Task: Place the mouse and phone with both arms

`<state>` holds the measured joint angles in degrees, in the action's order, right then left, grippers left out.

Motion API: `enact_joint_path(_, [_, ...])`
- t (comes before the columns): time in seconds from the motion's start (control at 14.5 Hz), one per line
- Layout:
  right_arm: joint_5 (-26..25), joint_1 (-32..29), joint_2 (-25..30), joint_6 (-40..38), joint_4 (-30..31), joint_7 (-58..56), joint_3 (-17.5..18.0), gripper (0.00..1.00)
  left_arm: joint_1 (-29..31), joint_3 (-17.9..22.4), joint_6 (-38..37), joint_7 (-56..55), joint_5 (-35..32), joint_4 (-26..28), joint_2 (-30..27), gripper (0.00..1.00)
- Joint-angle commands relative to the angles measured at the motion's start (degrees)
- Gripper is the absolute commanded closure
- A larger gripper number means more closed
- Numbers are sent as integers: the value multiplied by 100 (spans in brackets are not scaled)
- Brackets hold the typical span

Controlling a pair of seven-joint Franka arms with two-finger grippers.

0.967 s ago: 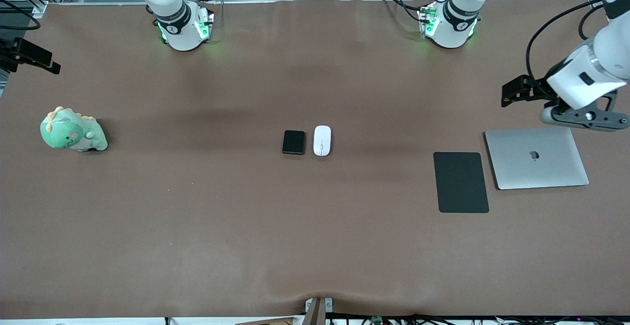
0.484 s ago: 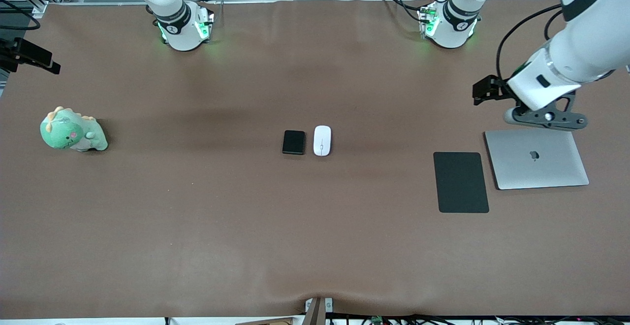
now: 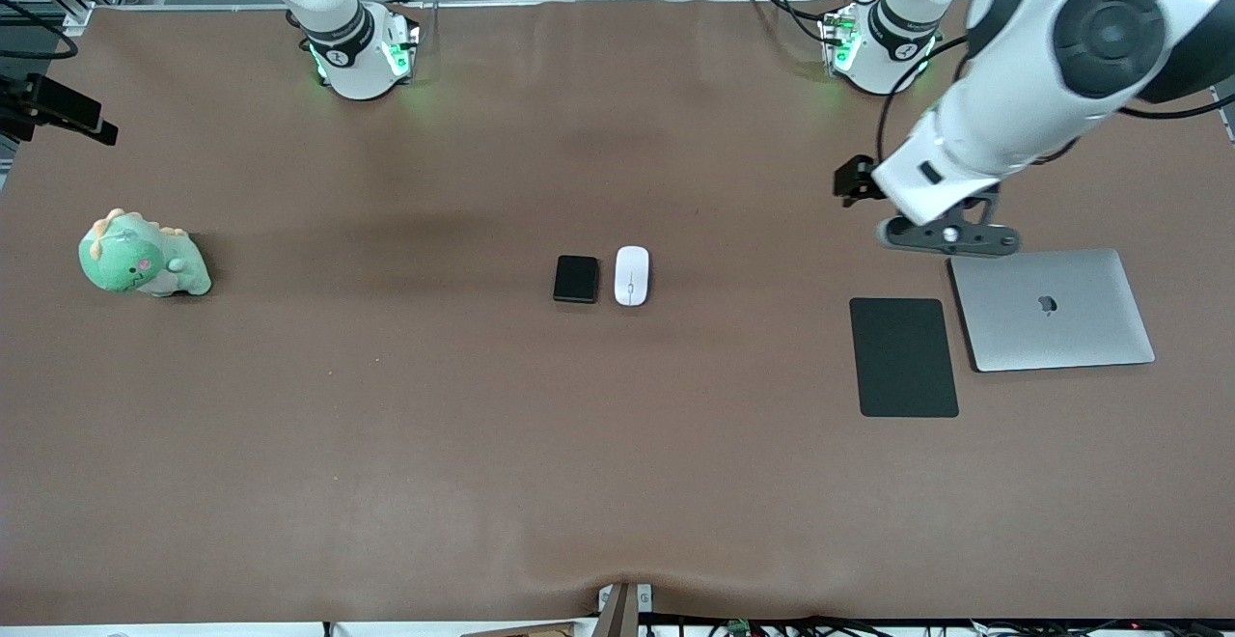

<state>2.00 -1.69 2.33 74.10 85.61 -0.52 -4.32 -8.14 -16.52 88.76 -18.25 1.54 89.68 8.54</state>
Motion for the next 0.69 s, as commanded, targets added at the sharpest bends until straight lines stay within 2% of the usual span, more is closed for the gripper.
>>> enact_joint_path(0.0, [160, -130, -66, -88, -106, -36, 37, 0, -239, -1, 325, -389, -101, 225, -20, 0])
enact_joint_path(0.62, [169, -165, -180, -71, -150, -53, 37, 0, -1233, 8, 1283, -2102, -417, 225, 789, 0])
